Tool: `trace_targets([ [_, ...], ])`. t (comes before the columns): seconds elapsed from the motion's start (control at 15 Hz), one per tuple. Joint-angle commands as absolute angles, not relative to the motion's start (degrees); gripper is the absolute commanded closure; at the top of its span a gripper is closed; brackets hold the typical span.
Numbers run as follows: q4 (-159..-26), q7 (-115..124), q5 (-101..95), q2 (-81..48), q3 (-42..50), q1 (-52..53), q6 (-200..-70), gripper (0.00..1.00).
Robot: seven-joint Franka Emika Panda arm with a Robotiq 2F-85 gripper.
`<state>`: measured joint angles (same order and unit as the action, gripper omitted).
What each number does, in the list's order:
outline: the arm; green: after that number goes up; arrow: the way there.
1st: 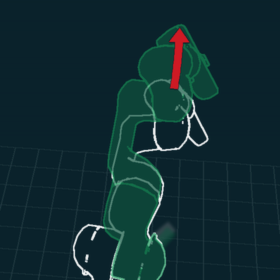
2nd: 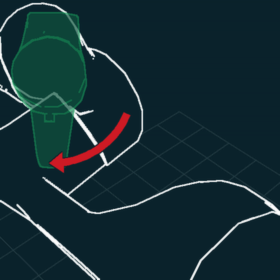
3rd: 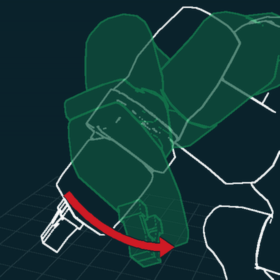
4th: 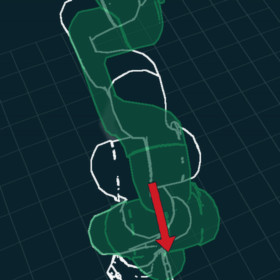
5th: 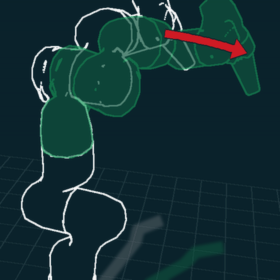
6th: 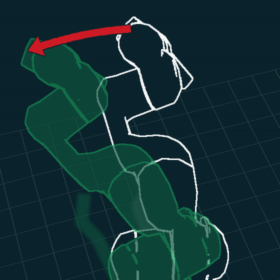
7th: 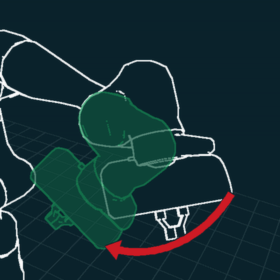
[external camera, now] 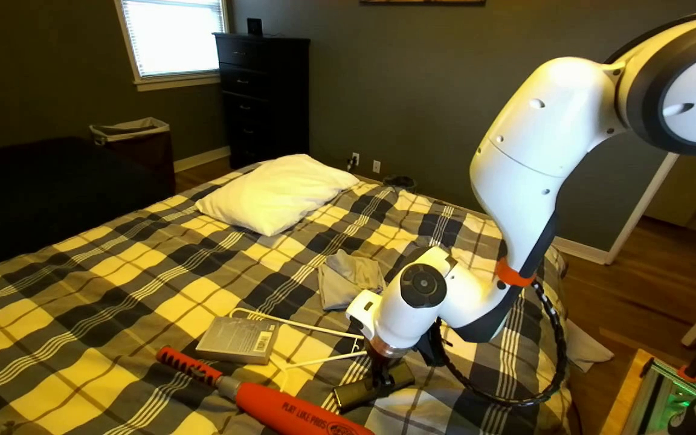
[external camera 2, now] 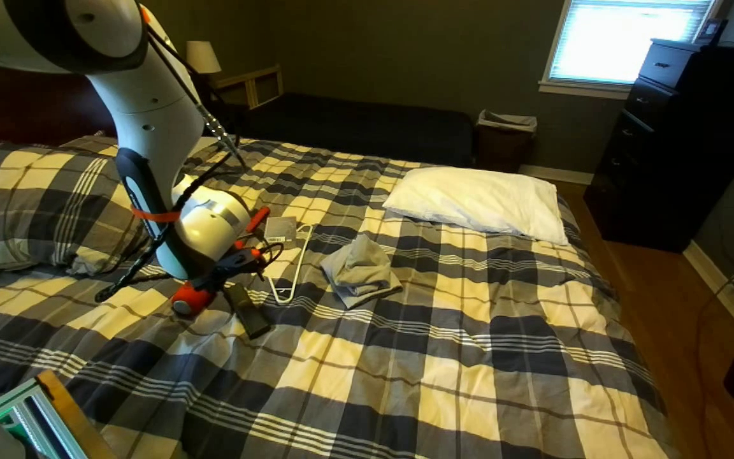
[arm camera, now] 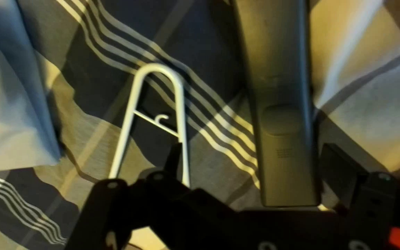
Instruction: Move the remote control to the right.
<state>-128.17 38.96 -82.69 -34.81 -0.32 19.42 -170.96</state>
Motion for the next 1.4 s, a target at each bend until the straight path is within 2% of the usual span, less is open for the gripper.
trace_targets([
  [0.0, -129.9, 32.6, -77.2, -37.2, -3.0, 17.8, -171.3, 0.0],
  [0.6, -125.6, 31.6, -79.1, -40.6, 1.4, 16.6, -171.1, 0.0],
  [1.33, -126.4, 17.5, -75.2, -42.3, -4.3, 11.0, -176.6, 0.0],
])
